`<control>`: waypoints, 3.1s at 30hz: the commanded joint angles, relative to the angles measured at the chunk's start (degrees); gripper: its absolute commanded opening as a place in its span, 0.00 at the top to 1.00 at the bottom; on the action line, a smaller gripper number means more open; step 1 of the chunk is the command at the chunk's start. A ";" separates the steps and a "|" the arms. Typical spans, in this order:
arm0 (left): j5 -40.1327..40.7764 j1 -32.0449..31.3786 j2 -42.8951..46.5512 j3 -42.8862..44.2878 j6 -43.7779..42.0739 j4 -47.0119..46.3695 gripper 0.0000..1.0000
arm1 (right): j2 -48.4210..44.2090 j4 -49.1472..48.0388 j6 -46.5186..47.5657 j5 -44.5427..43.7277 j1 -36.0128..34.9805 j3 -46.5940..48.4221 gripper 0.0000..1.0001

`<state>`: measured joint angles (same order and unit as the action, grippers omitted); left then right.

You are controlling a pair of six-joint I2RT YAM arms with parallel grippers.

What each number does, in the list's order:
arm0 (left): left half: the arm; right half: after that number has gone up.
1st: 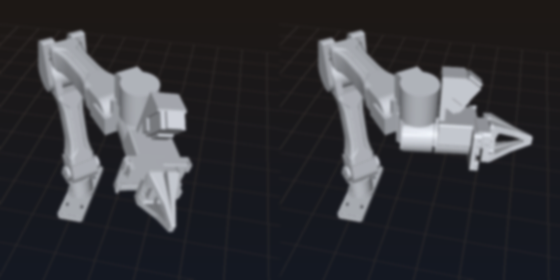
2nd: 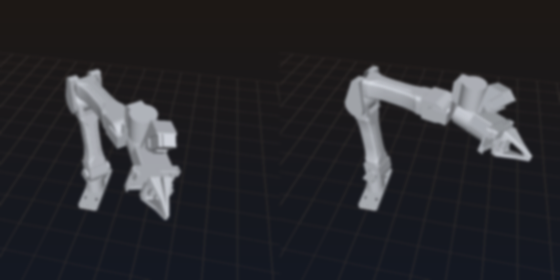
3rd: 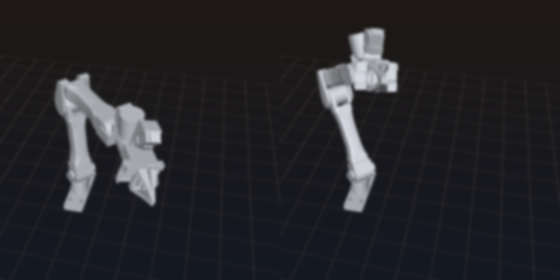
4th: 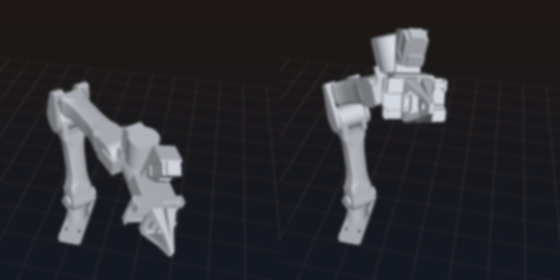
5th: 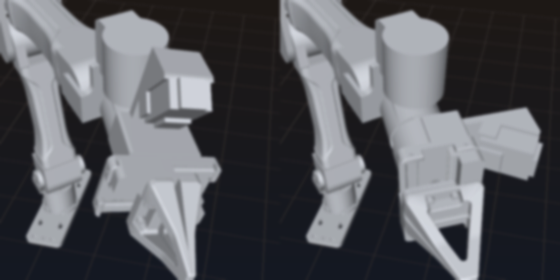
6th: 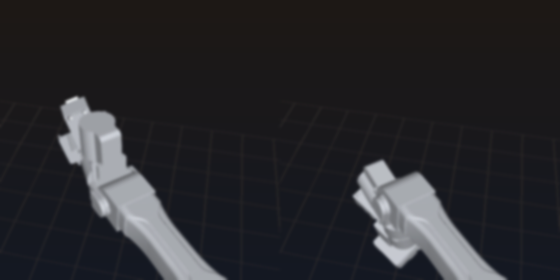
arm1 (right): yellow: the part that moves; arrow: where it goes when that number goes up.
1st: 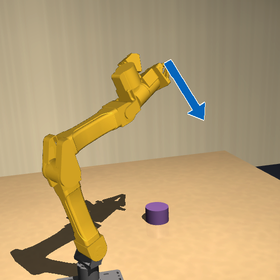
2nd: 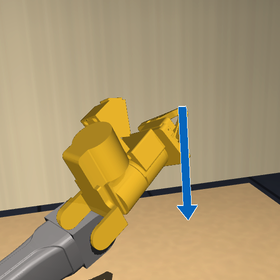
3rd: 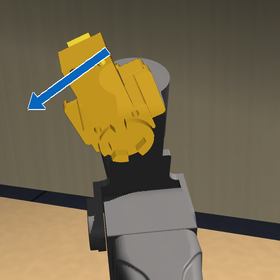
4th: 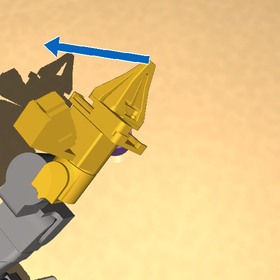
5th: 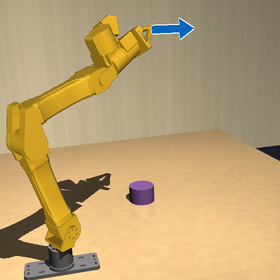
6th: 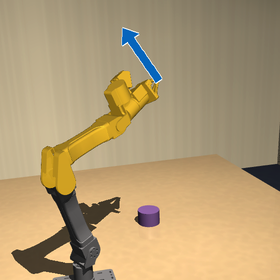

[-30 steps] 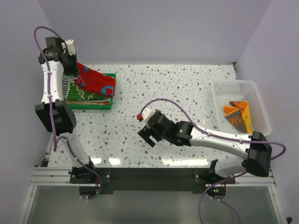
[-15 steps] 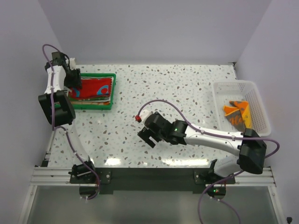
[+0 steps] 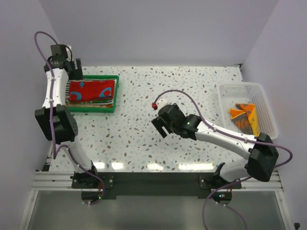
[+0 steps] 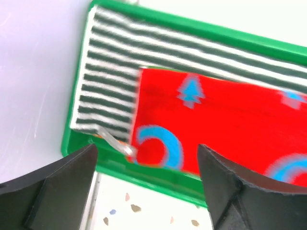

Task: Fold and stack the towels
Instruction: Neatly place the folded towel into the bin, then grab crumpled towel

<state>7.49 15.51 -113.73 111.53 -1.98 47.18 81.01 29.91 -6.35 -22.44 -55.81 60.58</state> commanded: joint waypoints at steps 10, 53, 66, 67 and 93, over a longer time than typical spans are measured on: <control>-21.71 -9.53 18.11 -32.93 15.86 -36.44 0.56 | -11.49 -0.38 -4.55 -4.98 5.62 -4.58 0.07; -17.60 -13.75 61.78 -58.43 18.06 -26.45 0.00 | -7.72 8.93 -9.80 -17.56 36.43 8.85 0.01; -12.15 -21.57 67.59 -68.37 16.74 -27.05 0.03 | 7.91 6.66 -21.68 -5.35 67.23 9.12 0.01; -12.14 -21.75 67.68 -68.72 16.66 -27.57 0.03 | 9.06 5.78 -21.77 -4.55 67.85 8.69 0.01; -12.23 -21.75 66.01 -73.73 16.92 -31.09 0.00 | 15.79 3.39 -16.07 4.51 72.42 11.12 1.00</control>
<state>-4.69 -6.04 -48.03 38.20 15.42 19.51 104.49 30.26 -24.84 -16.99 16.36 68.88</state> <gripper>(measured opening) 0.997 0.028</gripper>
